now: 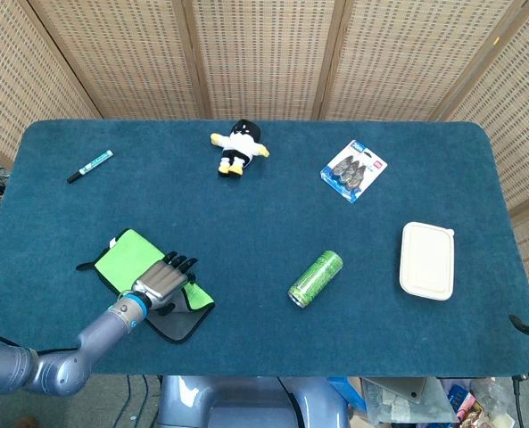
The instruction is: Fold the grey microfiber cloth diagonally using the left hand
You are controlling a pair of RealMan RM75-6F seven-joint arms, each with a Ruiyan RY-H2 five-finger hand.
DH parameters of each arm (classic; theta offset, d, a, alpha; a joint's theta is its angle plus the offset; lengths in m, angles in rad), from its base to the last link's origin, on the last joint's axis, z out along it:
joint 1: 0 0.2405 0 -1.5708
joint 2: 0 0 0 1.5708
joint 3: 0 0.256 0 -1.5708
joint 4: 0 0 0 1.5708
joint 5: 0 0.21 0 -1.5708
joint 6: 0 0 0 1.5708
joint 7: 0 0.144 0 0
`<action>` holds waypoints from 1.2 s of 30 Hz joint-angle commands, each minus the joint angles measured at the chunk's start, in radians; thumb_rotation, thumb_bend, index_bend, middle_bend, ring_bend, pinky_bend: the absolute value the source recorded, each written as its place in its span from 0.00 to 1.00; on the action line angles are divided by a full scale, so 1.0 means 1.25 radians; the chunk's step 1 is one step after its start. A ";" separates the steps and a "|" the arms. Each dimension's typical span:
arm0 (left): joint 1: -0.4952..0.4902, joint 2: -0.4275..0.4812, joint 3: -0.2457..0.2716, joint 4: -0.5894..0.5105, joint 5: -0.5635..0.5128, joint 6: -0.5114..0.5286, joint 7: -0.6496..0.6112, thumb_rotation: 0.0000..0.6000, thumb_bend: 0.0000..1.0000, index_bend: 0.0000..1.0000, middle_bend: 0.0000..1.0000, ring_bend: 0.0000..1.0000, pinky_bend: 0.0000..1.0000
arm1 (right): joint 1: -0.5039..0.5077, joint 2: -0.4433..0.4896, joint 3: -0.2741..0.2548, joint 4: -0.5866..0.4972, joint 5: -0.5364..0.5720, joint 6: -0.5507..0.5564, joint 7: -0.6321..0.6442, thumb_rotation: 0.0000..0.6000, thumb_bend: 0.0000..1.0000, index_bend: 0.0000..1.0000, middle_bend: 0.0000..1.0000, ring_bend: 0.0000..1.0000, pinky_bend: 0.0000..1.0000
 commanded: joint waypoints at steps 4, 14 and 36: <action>-0.004 -0.011 0.008 0.006 -0.006 0.016 0.002 1.00 0.39 0.35 0.00 0.00 0.00 | 0.000 0.000 0.000 0.000 0.000 0.000 0.000 1.00 0.00 0.00 0.00 0.00 0.00; 0.012 -0.011 0.011 -0.001 0.036 0.039 -0.017 1.00 0.51 0.57 0.00 0.00 0.00 | 0.000 0.000 0.000 0.000 -0.001 -0.001 0.001 1.00 0.00 0.00 0.00 0.00 0.00; 0.074 -0.010 0.081 -0.041 0.138 0.081 0.006 1.00 0.52 0.20 0.00 0.00 0.00 | -0.001 0.003 -0.002 -0.006 -0.006 0.002 0.000 1.00 0.00 0.00 0.00 0.00 0.00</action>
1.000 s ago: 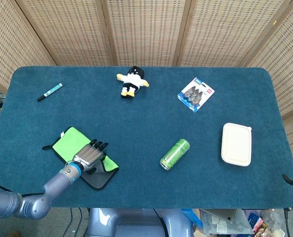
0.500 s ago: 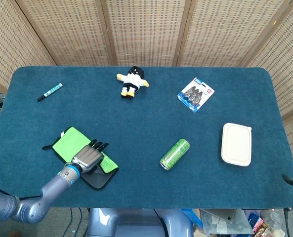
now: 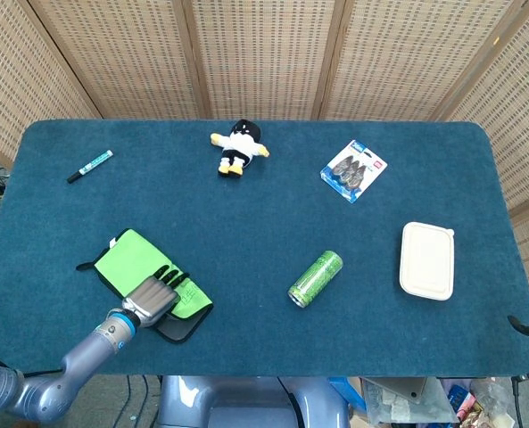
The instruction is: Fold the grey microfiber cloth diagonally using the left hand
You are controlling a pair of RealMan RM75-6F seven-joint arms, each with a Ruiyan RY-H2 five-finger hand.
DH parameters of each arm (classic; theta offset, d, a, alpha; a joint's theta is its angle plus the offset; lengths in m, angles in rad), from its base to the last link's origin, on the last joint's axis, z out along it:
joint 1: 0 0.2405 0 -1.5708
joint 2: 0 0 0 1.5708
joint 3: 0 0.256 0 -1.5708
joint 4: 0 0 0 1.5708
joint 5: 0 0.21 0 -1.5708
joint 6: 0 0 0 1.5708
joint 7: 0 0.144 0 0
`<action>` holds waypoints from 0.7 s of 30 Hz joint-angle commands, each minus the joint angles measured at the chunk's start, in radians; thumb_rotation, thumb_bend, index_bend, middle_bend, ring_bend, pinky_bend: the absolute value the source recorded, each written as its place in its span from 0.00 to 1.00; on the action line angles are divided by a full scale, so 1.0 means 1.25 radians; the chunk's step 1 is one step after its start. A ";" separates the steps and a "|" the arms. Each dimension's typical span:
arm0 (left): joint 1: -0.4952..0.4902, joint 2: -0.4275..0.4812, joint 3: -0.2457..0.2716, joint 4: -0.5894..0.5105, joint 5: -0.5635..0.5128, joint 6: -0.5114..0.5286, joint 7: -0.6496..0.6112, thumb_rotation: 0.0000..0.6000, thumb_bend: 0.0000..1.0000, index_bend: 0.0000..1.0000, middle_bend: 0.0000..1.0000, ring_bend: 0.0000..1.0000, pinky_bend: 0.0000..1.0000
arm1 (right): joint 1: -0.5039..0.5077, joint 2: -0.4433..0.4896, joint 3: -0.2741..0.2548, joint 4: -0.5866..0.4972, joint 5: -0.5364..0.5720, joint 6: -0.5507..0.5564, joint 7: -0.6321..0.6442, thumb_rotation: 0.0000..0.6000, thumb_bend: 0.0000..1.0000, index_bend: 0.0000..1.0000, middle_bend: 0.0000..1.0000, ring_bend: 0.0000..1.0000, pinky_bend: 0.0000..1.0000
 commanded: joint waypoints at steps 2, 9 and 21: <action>0.010 -0.004 0.004 0.007 0.018 -0.016 -0.016 1.00 0.49 0.02 0.00 0.00 0.00 | -0.001 0.001 0.000 -0.001 -0.001 0.001 0.000 1.00 0.00 0.00 0.00 0.00 0.00; 0.022 0.013 -0.001 0.017 0.083 -0.095 -0.096 1.00 0.37 0.00 0.00 0.00 0.00 | -0.001 0.002 0.000 -0.002 0.001 0.001 0.000 1.00 0.00 0.00 0.00 0.00 0.00; 0.086 0.078 -0.026 0.008 0.297 -0.102 -0.271 1.00 0.21 0.00 0.00 0.00 0.00 | -0.003 0.005 0.000 -0.009 -0.003 0.007 0.000 1.00 0.00 0.00 0.00 0.00 0.00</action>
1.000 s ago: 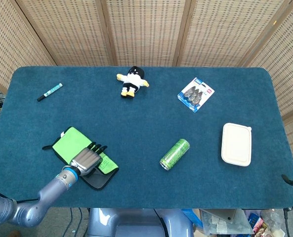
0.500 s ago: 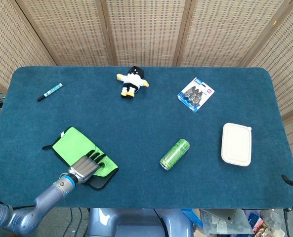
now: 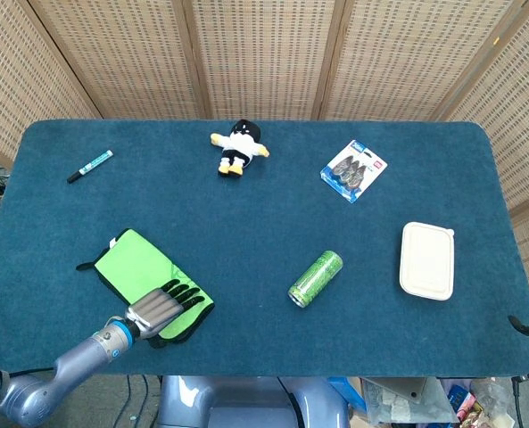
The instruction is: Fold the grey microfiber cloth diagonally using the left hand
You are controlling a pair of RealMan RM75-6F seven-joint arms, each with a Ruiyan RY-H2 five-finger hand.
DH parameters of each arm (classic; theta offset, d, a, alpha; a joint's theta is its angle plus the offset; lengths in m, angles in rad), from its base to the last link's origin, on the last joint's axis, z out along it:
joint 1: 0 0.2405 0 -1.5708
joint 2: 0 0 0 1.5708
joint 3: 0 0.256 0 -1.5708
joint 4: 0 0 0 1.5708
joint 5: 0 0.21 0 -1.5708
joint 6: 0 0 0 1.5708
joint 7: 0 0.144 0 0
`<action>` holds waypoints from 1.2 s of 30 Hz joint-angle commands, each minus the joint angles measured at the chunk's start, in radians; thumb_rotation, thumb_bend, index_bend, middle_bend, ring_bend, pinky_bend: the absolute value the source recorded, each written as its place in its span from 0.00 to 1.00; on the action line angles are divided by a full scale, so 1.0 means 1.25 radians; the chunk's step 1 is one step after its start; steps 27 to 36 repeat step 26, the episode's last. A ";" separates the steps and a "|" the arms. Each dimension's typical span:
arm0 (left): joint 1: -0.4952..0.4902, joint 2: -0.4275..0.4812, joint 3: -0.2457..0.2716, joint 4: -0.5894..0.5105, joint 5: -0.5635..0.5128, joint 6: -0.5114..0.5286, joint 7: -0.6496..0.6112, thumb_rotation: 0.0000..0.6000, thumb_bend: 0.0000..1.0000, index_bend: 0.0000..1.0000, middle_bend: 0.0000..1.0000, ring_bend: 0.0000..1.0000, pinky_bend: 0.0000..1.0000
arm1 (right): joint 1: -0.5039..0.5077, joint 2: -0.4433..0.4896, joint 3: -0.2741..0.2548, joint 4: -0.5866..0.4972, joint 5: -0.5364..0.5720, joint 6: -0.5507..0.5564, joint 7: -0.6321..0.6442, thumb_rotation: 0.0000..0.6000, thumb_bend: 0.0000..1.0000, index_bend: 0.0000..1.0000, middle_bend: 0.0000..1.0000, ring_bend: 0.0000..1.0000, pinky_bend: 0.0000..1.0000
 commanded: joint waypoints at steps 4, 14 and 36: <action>0.074 0.063 -0.026 0.004 0.195 0.068 -0.175 1.00 0.21 0.00 0.00 0.00 0.00 | -0.002 0.002 -0.001 -0.004 -0.004 0.004 0.001 1.00 0.00 0.00 0.00 0.00 0.00; 0.232 0.098 -0.050 0.085 0.229 0.292 -0.211 1.00 0.21 0.00 0.00 0.00 0.00 | -0.007 0.008 -0.004 -0.017 -0.019 0.018 0.006 1.00 0.00 0.00 0.00 0.00 0.00; 0.459 0.053 -0.076 0.081 0.086 0.548 -0.107 1.00 0.21 0.00 0.00 0.00 0.00 | -0.014 0.006 -0.017 -0.034 -0.078 0.058 0.015 1.00 0.00 0.00 0.00 0.00 0.00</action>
